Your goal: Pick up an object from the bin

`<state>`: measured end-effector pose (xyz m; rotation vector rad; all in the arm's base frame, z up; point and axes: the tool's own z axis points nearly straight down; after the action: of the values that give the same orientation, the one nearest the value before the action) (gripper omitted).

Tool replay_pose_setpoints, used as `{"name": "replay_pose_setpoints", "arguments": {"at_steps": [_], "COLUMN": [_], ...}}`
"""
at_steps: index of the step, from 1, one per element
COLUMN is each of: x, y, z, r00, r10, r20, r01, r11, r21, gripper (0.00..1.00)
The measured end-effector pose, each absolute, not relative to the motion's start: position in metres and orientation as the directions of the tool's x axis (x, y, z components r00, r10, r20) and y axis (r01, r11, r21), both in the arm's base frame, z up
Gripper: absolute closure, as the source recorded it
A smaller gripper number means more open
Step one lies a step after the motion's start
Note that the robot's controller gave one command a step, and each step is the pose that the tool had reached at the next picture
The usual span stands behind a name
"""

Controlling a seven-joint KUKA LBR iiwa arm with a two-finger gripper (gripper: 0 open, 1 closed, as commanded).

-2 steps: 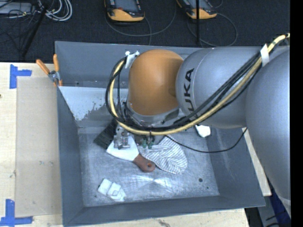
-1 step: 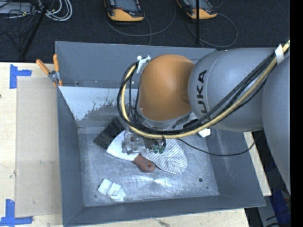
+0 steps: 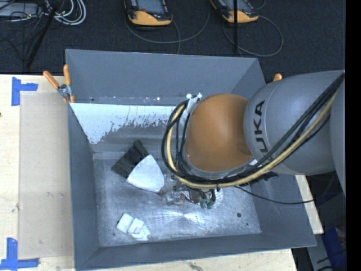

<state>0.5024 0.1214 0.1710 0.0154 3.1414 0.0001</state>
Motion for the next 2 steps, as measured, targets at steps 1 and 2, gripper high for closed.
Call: {"name": "replay_pose_setpoints", "arguments": {"at_steps": [1,2], "x": [0.4783,0.4785], "y": [0.1638,0.1636], "z": [0.0876,0.0876], "r00": [-0.992,-0.992], "r10": [-0.123,-0.122], "r20": [-0.003,-0.004], "r01": [-0.123,-0.122], "r11": [0.992,0.993], "r21": [0.000,0.001], "gripper": [0.00,0.00]}}
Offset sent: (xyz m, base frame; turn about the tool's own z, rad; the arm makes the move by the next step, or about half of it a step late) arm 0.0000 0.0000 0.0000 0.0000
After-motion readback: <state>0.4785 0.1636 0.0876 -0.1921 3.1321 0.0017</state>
